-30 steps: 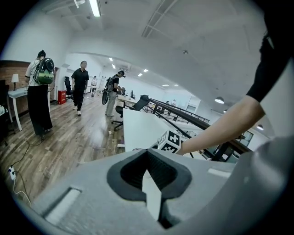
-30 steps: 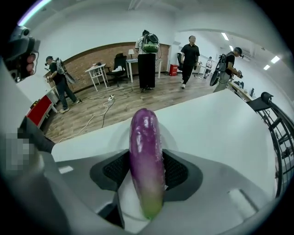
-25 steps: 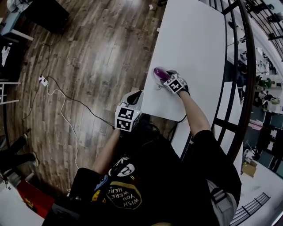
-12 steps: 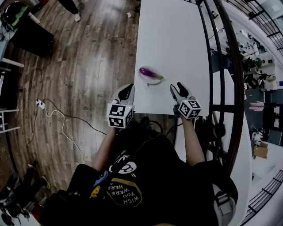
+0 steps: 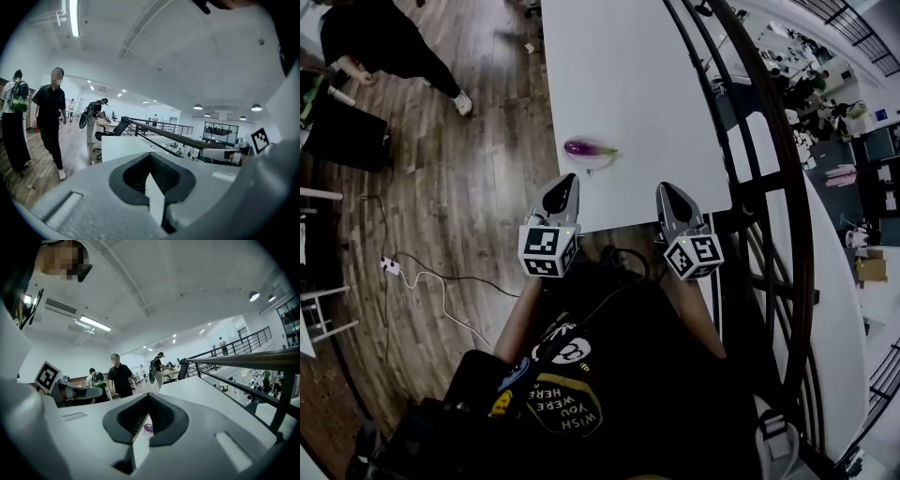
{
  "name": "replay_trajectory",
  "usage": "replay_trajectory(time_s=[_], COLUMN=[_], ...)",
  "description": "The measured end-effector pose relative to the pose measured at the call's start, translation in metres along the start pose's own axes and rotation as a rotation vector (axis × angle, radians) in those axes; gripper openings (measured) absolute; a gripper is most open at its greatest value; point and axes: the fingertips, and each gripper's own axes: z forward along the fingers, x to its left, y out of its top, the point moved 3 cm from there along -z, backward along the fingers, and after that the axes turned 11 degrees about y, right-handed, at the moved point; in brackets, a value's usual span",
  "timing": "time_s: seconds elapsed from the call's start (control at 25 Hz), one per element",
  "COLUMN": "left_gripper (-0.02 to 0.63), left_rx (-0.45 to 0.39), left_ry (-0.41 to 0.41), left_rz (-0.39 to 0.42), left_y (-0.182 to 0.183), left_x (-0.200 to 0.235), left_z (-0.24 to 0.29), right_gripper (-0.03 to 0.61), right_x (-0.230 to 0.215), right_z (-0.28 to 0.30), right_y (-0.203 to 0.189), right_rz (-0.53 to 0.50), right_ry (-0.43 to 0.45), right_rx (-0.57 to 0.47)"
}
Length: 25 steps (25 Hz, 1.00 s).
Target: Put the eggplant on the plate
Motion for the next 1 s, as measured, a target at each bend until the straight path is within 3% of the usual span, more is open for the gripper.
replay_trajectory(time_s=[0.28,0.48,1.0], left_gripper=[0.005,0.005,0.005], left_rx=[0.000,-0.030,-0.007], left_ry=[-0.016,-0.032,0.056], left_rz=[0.045,0.035,0.011], left_y=[-0.011,-0.006,-0.008], left_x=[-0.011,-0.009,0.006], left_z=[-0.007,-0.019,-0.033], right_gripper=[0.002,0.002,0.002], right_x=[0.006,0.016,0.032], right_z=[-0.011,-0.008,0.002], right_y=[-0.012,-0.011,-0.011], right_rz=[-0.008,0.006,0.007], right_ry=[-0.017,0.013,0.087], right_rx=[0.036,0.025,0.046])
